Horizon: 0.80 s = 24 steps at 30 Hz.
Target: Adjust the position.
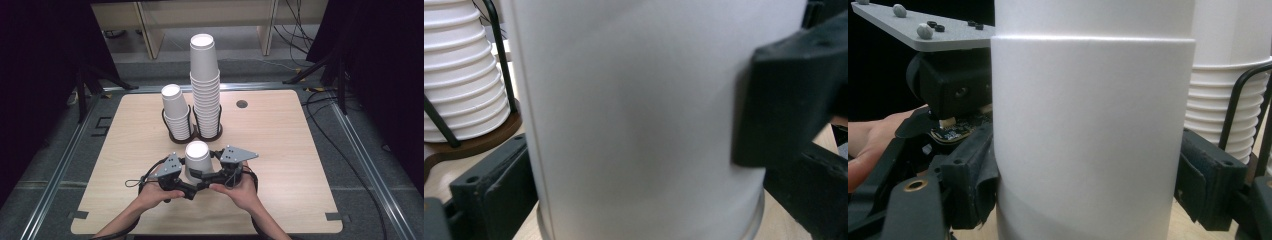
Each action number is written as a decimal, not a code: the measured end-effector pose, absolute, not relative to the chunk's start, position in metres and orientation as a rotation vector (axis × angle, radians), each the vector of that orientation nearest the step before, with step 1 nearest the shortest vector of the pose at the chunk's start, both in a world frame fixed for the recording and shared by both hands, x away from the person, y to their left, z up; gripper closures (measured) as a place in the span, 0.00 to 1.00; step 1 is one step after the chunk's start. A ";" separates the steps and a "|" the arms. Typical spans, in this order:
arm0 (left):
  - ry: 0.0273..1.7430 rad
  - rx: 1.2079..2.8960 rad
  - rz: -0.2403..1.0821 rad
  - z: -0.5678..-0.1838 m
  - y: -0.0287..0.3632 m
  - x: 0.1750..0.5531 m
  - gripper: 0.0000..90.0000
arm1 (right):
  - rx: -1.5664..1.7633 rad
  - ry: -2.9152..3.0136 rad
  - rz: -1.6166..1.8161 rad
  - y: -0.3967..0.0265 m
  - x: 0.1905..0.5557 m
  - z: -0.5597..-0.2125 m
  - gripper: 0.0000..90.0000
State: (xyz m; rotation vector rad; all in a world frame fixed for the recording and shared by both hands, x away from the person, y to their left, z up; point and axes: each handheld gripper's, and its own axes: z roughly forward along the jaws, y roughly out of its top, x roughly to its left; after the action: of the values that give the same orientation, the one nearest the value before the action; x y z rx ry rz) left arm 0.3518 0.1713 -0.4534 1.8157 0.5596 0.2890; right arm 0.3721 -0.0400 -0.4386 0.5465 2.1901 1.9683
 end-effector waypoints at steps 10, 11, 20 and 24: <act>0.553 1.814 0.291 -0.454 0.171 0.352 0.04 | 0.583 2.212 1.961 -0.040 0.371 -0.439 0.22; 0.547 1.799 0.286 -0.454 0.171 0.352 0.05 | 0.571 2.200 1.988 -0.040 0.373 -0.440 0.22; 0.534 1.817 0.306 -0.450 0.173 0.351 0.11 | 0.582 2.224 1.989 -0.040 0.374 -0.436 0.17; 0.526 1.817 0.310 -0.449 0.173 0.351 0.13 | 0.567 2.203 1.982 -0.040 0.376 -0.436 0.16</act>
State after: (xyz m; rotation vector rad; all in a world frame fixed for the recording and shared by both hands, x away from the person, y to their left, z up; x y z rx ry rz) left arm 0.3511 0.1731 -0.4488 1.8167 0.5262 0.3096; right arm 0.3764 -0.0403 -0.4356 0.5669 2.2034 1.9815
